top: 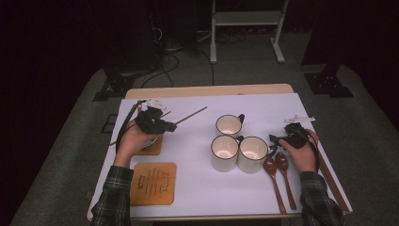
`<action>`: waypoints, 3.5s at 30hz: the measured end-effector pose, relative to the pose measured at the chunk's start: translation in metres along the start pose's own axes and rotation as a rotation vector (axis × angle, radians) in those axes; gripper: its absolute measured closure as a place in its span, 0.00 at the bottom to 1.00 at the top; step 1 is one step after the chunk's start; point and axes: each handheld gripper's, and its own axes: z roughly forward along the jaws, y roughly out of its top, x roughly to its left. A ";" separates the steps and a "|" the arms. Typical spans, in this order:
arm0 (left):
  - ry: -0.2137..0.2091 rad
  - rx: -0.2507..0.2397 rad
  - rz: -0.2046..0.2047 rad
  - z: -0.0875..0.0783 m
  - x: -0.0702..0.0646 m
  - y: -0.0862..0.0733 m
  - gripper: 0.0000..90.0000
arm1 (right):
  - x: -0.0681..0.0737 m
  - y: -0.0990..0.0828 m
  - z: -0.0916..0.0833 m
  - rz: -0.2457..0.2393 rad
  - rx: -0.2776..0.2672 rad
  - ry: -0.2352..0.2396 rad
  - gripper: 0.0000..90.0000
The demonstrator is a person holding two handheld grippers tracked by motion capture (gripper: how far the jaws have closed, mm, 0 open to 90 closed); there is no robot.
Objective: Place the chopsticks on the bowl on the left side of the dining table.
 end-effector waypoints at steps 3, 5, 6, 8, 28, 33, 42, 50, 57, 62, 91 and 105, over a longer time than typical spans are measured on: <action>0.006 0.005 0.002 -0.001 0.003 -0.002 0.94 | 0.000 0.000 0.000 0.000 0.000 0.000 0.20; 0.012 0.008 0.007 -0.002 0.005 -0.002 0.94 | 0.000 0.000 0.000 -0.001 0.002 -0.001 0.20; 0.011 0.010 0.009 -0.003 0.007 -0.002 0.94 | 0.000 0.000 0.000 0.000 0.003 0.000 0.20; 0.014 0.007 0.004 -0.006 0.010 -0.004 0.94 | 0.000 0.000 0.000 -0.001 0.004 0.000 0.20; 0.030 -0.007 -0.029 -0.020 0.036 -0.023 0.94 | 0.000 0.000 0.000 0.000 0.003 0.001 0.20; 0.022 -0.016 -0.037 -0.022 0.041 -0.028 0.94 | 0.000 0.000 0.000 0.001 0.004 0.002 0.20; 0.027 0.011 -0.037 -0.019 0.046 -0.035 0.94 | 0.000 0.000 0.000 0.000 0.003 0.002 0.20; 0.031 0.024 -0.043 -0.019 0.050 -0.040 0.94 | 0.000 0.000 0.000 0.000 0.003 0.002 0.20; 0.045 0.035 -0.053 -0.018 0.054 -0.046 0.94 | 0.000 0.000 0.000 0.001 0.003 0.002 0.20; 0.061 0.053 -0.056 -0.017 0.056 -0.049 0.94 | 0.000 0.000 0.000 0.001 0.004 0.002 0.20; 0.078 0.074 -0.110 -0.014 0.074 -0.072 0.94 | 0.000 0.000 0.000 0.000 0.003 0.002 0.20; 0.071 0.094 -0.129 -0.010 0.081 -0.081 0.94 | 0.000 0.000 0.000 0.000 0.003 0.002 0.20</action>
